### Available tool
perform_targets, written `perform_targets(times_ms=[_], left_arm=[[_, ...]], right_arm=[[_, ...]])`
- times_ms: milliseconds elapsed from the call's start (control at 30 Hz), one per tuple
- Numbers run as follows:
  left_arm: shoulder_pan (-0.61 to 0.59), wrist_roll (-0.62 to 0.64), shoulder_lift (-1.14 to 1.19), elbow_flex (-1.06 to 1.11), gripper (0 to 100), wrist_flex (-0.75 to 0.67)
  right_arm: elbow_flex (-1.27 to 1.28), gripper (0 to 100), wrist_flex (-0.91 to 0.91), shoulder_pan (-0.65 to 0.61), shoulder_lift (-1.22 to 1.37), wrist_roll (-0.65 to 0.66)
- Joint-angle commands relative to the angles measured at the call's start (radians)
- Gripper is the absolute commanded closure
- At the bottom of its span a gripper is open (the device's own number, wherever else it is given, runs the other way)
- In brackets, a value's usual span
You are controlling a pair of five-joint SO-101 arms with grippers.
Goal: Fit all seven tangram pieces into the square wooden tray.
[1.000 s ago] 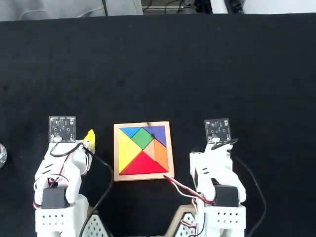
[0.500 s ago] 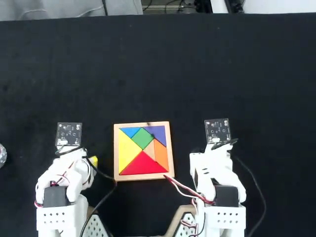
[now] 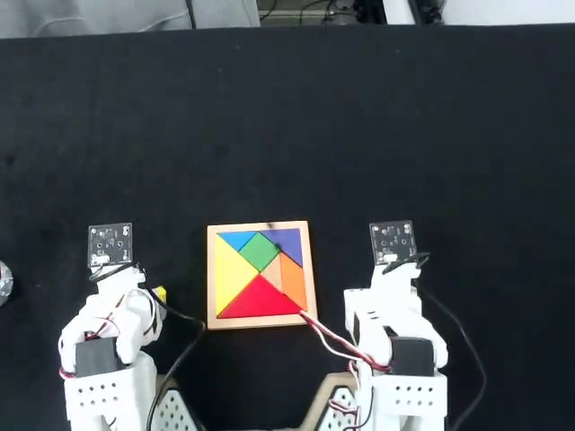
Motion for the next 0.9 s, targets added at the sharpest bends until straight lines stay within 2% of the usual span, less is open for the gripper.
perform_targets(times_ms=[0,600,733,867], left_arm=[[-0.012,0.000,-0.006,0.019,81,-0.017],[-0.012,0.000,-0.006,0.019,81,-0.017],[-0.012,0.000,-0.006,0.019,81,-0.017],[-0.012,0.000,-0.006,0.019,81,-0.017]], right_arm=[[-0.002,98.6,0.006,0.005,-0.073,0.002],[-0.002,98.6,0.006,-0.002,-0.073,-0.002],[-0.002,98.6,0.006,0.003,-0.073,-0.074],[-0.002,98.6,0.006,0.005,-0.073,-0.086]])
